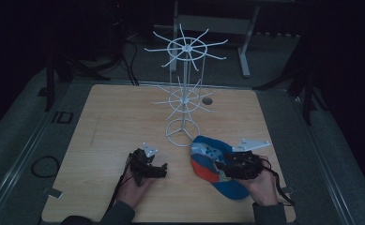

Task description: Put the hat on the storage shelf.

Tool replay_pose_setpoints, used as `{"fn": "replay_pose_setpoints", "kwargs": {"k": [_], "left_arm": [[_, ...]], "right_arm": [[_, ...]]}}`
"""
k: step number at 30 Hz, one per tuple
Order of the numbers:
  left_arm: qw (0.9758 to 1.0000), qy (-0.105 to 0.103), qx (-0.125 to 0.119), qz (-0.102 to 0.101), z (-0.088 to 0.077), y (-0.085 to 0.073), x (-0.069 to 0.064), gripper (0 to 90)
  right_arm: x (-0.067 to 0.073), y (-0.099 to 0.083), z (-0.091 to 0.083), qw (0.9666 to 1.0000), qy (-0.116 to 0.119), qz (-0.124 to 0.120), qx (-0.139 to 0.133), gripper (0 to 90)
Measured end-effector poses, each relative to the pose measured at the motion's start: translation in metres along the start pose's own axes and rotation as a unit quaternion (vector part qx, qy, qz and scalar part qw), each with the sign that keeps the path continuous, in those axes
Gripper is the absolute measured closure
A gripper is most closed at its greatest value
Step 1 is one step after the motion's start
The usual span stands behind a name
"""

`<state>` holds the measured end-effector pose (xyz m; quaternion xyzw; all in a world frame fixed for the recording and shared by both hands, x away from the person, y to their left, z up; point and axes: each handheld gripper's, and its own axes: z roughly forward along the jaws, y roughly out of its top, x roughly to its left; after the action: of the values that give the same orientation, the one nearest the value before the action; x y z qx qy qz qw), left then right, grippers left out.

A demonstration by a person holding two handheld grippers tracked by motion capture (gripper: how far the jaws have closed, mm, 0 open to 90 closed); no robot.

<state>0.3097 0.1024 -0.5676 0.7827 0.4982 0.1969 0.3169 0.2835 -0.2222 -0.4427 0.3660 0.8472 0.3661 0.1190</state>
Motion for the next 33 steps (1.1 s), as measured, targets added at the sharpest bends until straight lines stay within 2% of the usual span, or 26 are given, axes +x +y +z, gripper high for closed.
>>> {"fn": "replay_pose_setpoints", "kwargs": {"k": [20, 24, 33], "left_arm": [[1.0, 0.0, 0.001, 0.0, 0.0, 0.0, 0.0, 2.6], [1.0, -0.001, 0.001, 0.0, 0.0, 0.0, 0.0, 2.6], [1.0, -0.001, 0.001, 0.0, 0.0, 0.0, 0.0, 2.6]], "right_arm": [[-0.009, 0.017, 0.002, 0.9996, -0.009, -0.02, 0.02, 49.3], [-0.01, 0.021, 0.002, 0.9997, 0.001, -0.016, 0.016, 48.8], [-0.016, 0.03, 0.001, 0.9998, 0.005, -0.014, 0.014, 48.9]]}}
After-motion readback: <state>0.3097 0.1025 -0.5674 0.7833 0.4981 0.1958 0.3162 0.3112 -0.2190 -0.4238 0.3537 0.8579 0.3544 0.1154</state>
